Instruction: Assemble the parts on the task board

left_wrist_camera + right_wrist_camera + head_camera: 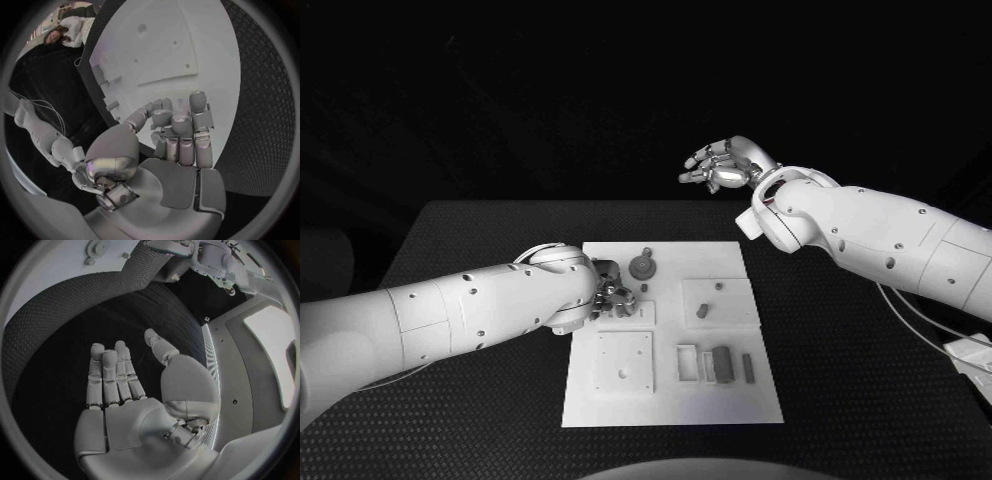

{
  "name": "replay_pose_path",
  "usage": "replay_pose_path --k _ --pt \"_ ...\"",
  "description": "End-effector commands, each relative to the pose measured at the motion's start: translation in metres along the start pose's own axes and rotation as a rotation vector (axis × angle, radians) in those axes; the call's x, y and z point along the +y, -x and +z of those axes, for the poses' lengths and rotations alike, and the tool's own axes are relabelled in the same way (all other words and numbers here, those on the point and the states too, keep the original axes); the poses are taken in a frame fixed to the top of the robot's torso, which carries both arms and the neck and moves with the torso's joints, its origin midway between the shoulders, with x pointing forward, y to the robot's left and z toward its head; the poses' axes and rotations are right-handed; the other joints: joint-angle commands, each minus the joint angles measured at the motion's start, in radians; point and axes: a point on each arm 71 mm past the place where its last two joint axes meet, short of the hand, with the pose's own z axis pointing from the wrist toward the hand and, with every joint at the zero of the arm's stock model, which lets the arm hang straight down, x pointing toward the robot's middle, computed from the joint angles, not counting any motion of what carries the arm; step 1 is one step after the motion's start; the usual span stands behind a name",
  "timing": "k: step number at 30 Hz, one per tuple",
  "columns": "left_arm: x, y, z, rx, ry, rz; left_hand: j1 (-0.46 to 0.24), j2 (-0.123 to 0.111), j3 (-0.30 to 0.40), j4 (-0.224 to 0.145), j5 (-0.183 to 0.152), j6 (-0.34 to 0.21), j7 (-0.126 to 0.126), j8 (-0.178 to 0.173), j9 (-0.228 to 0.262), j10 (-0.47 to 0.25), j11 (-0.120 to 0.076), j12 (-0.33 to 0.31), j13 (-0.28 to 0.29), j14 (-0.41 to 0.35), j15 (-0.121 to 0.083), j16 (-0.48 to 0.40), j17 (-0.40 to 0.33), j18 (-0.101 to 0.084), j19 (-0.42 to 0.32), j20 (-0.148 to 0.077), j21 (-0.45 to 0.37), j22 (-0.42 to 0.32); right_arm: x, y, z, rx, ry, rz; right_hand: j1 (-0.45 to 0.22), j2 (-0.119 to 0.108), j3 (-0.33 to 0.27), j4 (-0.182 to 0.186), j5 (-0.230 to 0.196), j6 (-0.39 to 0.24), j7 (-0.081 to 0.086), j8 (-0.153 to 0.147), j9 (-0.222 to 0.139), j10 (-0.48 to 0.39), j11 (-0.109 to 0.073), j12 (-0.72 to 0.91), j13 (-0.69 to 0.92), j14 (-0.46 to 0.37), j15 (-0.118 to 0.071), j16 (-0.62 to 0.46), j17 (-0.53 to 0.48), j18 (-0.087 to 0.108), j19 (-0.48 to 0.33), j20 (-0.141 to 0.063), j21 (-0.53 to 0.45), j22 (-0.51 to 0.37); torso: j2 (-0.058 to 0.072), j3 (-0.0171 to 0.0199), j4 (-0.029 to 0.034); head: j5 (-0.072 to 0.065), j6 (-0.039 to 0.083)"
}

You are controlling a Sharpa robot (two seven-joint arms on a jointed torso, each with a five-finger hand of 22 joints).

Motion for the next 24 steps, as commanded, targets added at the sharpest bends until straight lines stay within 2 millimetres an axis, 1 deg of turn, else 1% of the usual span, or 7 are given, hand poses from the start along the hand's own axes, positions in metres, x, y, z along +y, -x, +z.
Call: replay_pose_path --k 1,2,7,15,17,21,24 --pt "-0.002 -0.0073 0.001 0.042 -0.004 0.023 -0.016 0.0 0.02 -0.005 -0.014 0.135 -0.078 0.005 -0.002 -0.027 -0.032 0.006 -0.003 -0.029 -0.024 0.006 -0.005 0.015 0.008 -0.01 0.004 0.021 0.001 -0.0017 0.0001 0.016 0.008 -0.005 -0.007 0.007 -0.007 0.002 0.004 0.0 0.004 -0.003 -0.001 0.0 0.005 -0.001 -0.001 0.006 -0.003 -0.003 -0.002 0.014 0.001 0.004 -0.003 -0.002 0.0 0.0004 0.0004 -0.001 0.0" --pt "-0.0021 -0.0074 0.0011 0.042 -0.004 0.023 -0.019 0.001 0.017 -0.004 -0.024 0.134 -0.078 0.005 -0.002 -0.028 -0.032 0.007 -0.004 -0.03 -0.024 0.009 -0.009 0.015 0.007 -0.011 0.003 0.021 0.0011 -0.0018 0.0002 0.017 0.008 -0.005 -0.007 0.007 -0.007 0.002 0.004 0.0 0.004 -0.003 -0.001 0.0 0.005 -0.001 -0.001 0.006 -0.003 -0.003 -0.002 0.014 0.001 0.004 -0.003 -0.002 0.0 0.0002 0.0005 -0.001 0.0" --pt "-0.002 -0.0075 0.0013 0.043 -0.004 0.023 -0.03 0.002 0.012 0.006 -0.036 0.134 -0.078 0.007 -0.003 -0.028 -0.032 0.008 -0.008 -0.032 -0.024 0.013 -0.016 0.015 0.007 -0.01 0.003 0.02 0.0009 -0.0018 0.0001 0.018 0.008 -0.005 -0.009 0.007 -0.008 0.003 0.004 0.0 0.004 -0.003 -0.001 0.0 0.005 0.0 -0.003 0.005 -0.003 -0.003 -0.002 0.014 0.001 0.004 -0.004 -0.002 0.0 -0.0003 0.0003 -0.001 0.001" --pt "-0.0019 -0.0076 0.0018 0.045 -0.005 0.023 -0.04 -0.009 0.007 0.016 -0.047 0.133 -0.078 0.008 -0.004 -0.029 -0.032 0.01 -0.012 -0.034 -0.025 0.018 -0.023 0.016 0.007 -0.011 0.001 0.02 0.0006 -0.0026 0.0003 0.02 0.008 -0.005 -0.012 0.008 -0.009 0.004 0.004 0.0 0.005 -0.002 -0.001 0.0 0.005 0.001 -0.006 0.005 -0.003 -0.004 -0.002 0.014 0.001 0.004 -0.004 -0.002 0.0 -0.0004 0.0008 -0.002 0.0" --pt "-0.0018 -0.0075 0.0019 0.044 -0.005 0.023 -0.044 -0.015 0.005 0.022 -0.06 0.133 -0.079 0.009 -0.005 -0.029 -0.032 0.011 -0.014 -0.035 -0.025 0.021 -0.028 0.016 0.007 -0.011 0.001 0.02 0.0006 -0.0028 0.0003 0.021 0.008 -0.005 -0.012 0.009 -0.009 0.004 0.004 0.0 0.005 -0.002 -0.001 -0.001 0.005 0.001 -0.006 0.005 -0.003 -0.004 -0.002 0.014 0.001 0.004 -0.004 -0.002 0.0 -0.0003 0.0009 -0.001 0.0" --pt "-0.0017 -0.0073 0.002 0.041 -0.006 0.02 -0.044 -0.022 0.005 0.031 -0.103 0.132 -0.079 0.011 -0.007 -0.03 -0.033 0.014 -0.019 -0.038 -0.026 0.028 -0.039 0.017 0.007 -0.012 0.0 0.02 0.0004 -0.0028 0.0003 0.021 0.008 -0.005 -0.013 0.008 -0.009 0.004 0.004 0.0 0.005 -0.002 -0.002 -0.001 0.005 0.001 -0.007 0.005 -0.003 -0.004 -0.002 0.014 0.0 0.004 -0.005 -0.002 0.0 -0.0004 0.0002 -0.002 0.0" --pt "-0.0016 -0.0072 0.0022 0.039 -0.006 0.019 -0.046 -0.025 0.004 0.035 -0.113 0.131 -0.079 0.012 -0.007 -0.031 -0.033 0.015 -0.021 -0.039 -0.026 0.03 -0.043 0.017 0.007 -0.012 -0.001 0.02 0.0003 -0.003 0.0003 0.022 0.008 -0.005 -0.013 0.009 -0.009 0.004 0.004 0.0 0.005 -0.002 -0.002 -0.001 0.005 0.001 -0.007 0.005 -0.003 -0.004 -0.003 0.014 0.0 0.004 -0.005 -0.002 0.0 -0.0004 0.0005 -0.002 0.0"
